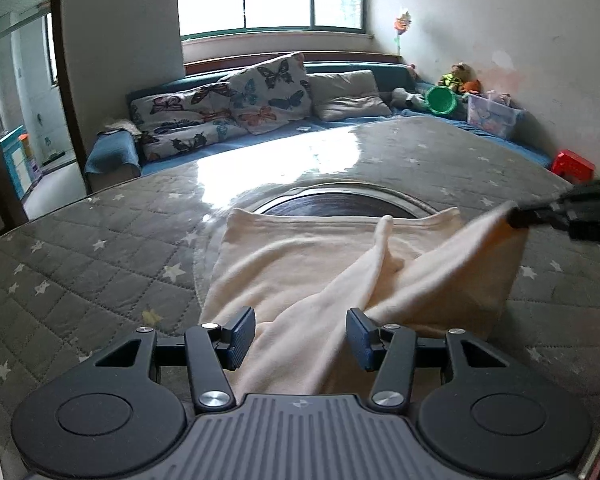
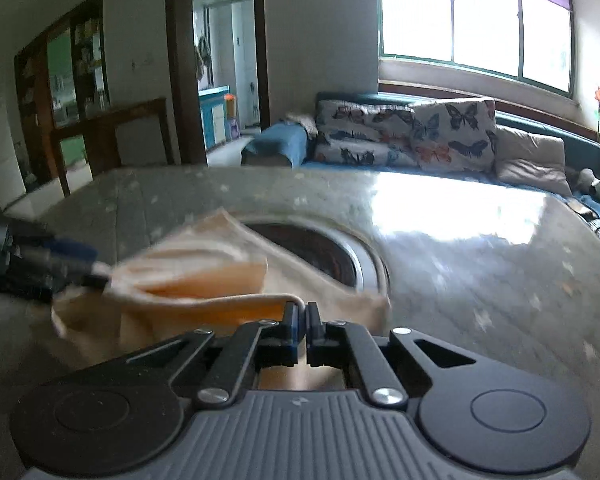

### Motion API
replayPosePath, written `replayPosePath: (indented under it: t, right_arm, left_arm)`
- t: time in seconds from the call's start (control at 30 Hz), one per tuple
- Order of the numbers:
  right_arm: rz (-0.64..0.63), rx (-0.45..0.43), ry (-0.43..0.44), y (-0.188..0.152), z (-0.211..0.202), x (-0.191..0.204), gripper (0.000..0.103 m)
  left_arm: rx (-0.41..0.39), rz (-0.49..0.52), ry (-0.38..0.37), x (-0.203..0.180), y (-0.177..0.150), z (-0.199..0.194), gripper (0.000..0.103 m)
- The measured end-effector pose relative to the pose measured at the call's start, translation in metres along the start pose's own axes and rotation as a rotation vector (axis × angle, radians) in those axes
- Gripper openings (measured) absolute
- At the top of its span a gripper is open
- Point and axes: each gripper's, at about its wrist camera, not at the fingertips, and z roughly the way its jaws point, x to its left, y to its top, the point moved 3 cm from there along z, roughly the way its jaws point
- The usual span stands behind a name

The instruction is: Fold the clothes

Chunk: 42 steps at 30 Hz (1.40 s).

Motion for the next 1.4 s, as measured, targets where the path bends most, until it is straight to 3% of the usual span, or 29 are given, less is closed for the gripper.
replayPosePath:
  t: [0.27,0.53,0.57,0.67,0.7,0.73,0.93,1.17,1.2,1.23,1.4]
  right_arm:
    - [-0.066,0.146,-0.001,-0.046,-0.015,0.003,0.003]
    - [-0.145,0.056,0.020,-0.028,-0.033,0.014,0.015]
    - [-0.157,0.045,0.031,-0.025,-0.032,0.017,0.019]
    - [-0.200,0.027,0.075,-0.017,-0.027,0.032,0.020]
    - [-0.217,0.023,0.091,-0.015,-0.023,0.038,0.021]
    - [-0.236,0.018,0.105,-0.014,-0.020,0.043,0.021]
    - [-0.382,-0.006,0.174,-0.008,0.008,0.078,0.029]
    - [-0.434,0.041,0.195,-0.009,0.046,0.102,0.027]
    - [-0.426,0.049,0.194,-0.010,0.049,0.102,0.024]
    - [-0.410,0.053,0.200,-0.010,0.050,0.102,0.011]
    - [-0.300,-0.014,0.171,-0.002,0.028,0.082,0.005]
  left_arm:
    - [0.001,0.057,-0.058,-0.026,0.010,0.013,0.053]
    - [0.048,0.089,-0.095,-0.052,0.028,0.058,0.053]
    - [0.056,0.086,-0.094,-0.053,0.030,0.064,0.051]
    - [0.080,0.081,-0.084,-0.056,0.030,0.078,0.030]
    - [0.084,0.081,-0.074,-0.056,0.029,0.081,0.017]
    - [0.080,0.077,-0.067,-0.054,0.029,0.081,0.009]
    - [-0.003,0.004,-0.013,-0.029,0.033,0.050,0.004]
    - [-0.079,-0.074,0.064,0.013,0.028,-0.009,0.004]
    - [-0.074,-0.078,0.059,0.015,0.026,-0.012,0.004]
    - [-0.068,-0.082,0.055,0.016,0.023,-0.014,0.005]
    - [-0.031,-0.047,0.032,0.002,0.013,-0.005,0.012]
